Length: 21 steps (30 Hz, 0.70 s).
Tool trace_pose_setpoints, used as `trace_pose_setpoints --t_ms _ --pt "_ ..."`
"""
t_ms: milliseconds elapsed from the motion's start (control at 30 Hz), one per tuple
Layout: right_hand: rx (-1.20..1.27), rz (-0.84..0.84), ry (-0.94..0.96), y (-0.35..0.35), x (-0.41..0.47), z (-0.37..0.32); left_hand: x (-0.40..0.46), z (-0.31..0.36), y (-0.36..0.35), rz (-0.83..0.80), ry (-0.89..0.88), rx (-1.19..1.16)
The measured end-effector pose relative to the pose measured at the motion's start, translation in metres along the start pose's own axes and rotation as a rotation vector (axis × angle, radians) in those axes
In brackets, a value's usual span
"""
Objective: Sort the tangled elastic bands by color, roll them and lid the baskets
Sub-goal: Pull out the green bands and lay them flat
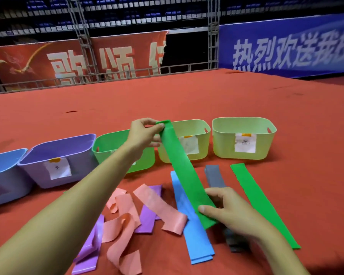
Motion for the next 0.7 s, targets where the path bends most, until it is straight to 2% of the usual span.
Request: trace_pose_setpoints --t_ms 233,400,500,700 --pt "0.043 0.107 -0.208 0.053 -0.051 0.039 0.016 -0.069 -0.109 -0.189 0.193 0.009" --pt "-0.178 0.208 -0.277 0.083 -0.073 0.056 0.023 -0.101 -0.165 -0.214 0.239 0.049" --pt "-0.221 0.243 -0.287 0.098 -0.081 0.07 0.029 -0.116 -0.194 -0.204 0.225 0.067" --pt "-0.253 0.294 -0.46 0.115 -0.098 0.093 0.03 -0.147 -0.238 -0.215 0.24 0.12"
Point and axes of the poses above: each hand's wrist, its own x-axis towards the middle knuckle, its own y-axis out of the back of the hand, z = x × y, the point moved 7 cm from there along x, towards the middle knuckle, and after that the axes turned 11 degrees about -x, right-handed, at the moved point
